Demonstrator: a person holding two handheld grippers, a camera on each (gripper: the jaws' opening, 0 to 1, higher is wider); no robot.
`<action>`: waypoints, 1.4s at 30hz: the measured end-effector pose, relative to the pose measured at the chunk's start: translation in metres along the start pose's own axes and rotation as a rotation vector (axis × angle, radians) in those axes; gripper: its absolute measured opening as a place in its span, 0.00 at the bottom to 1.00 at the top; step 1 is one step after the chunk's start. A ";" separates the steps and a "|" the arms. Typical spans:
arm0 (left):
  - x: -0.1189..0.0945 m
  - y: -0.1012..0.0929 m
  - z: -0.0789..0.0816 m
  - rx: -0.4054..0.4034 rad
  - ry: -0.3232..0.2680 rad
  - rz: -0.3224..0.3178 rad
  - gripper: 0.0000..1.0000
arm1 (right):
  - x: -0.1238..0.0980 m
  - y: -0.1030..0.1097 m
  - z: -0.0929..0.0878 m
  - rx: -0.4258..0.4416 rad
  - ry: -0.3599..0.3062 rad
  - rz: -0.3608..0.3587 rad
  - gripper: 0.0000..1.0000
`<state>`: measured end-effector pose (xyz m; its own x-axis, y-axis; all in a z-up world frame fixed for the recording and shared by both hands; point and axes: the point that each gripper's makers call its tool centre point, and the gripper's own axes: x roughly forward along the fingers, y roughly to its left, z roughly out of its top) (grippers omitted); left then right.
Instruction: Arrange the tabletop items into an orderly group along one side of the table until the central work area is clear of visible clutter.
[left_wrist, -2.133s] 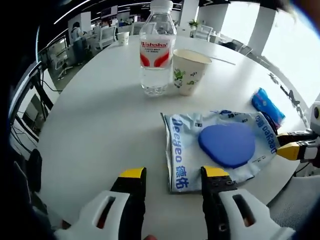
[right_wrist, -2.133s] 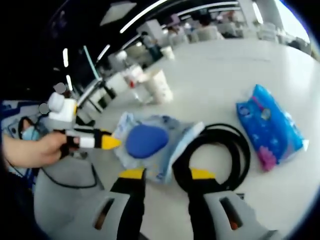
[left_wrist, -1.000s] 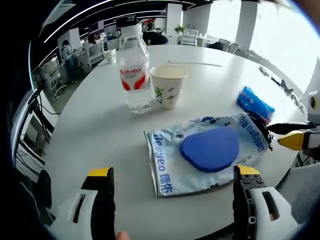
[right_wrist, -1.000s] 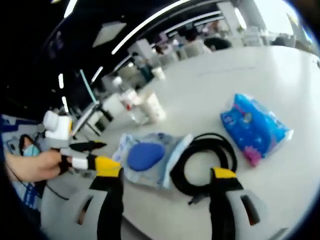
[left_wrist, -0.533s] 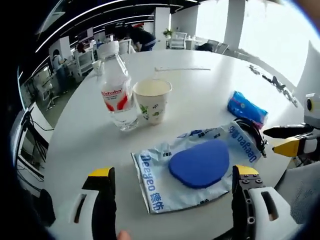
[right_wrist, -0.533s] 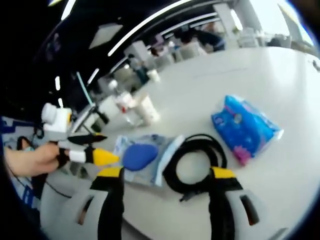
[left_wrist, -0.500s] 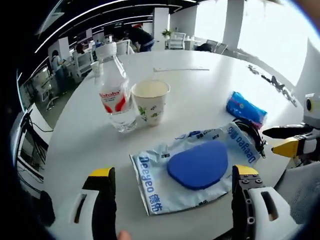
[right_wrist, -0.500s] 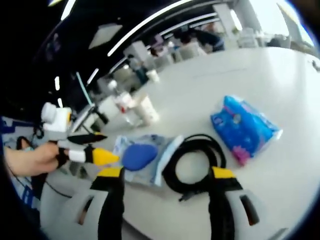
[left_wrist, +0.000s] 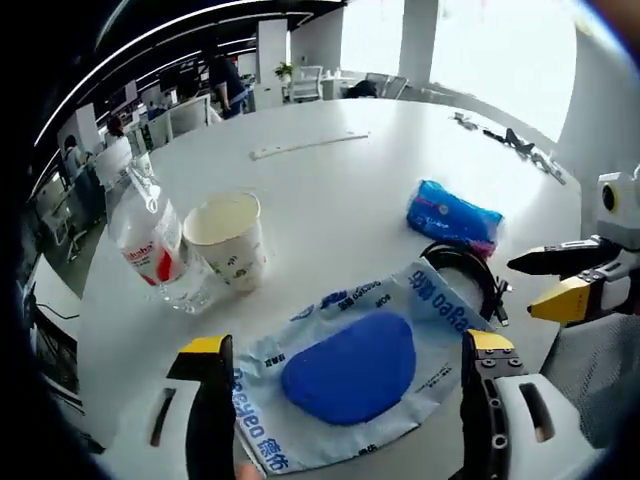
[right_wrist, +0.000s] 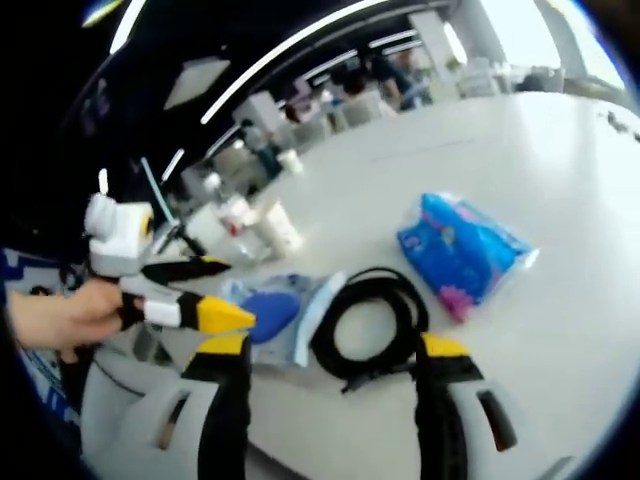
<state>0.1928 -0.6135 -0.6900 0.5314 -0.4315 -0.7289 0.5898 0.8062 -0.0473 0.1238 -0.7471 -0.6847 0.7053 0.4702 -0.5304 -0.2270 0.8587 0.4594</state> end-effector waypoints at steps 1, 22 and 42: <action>0.002 -0.003 0.005 0.004 -0.007 -0.011 0.94 | -0.002 -0.002 0.000 0.004 -0.005 -0.007 0.64; 0.048 -0.040 0.051 0.128 -0.007 -0.153 0.90 | -0.015 -0.025 0.007 0.088 -0.071 -0.078 0.61; 0.078 -0.060 0.078 0.161 -0.020 -0.222 0.89 | -0.025 -0.038 0.012 0.135 -0.104 -0.129 0.58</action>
<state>0.2461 -0.7268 -0.6904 0.3890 -0.6000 -0.6991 0.7814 0.6168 -0.0946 0.1230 -0.7940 -0.6807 0.7899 0.3287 -0.5177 -0.0435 0.8722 0.4873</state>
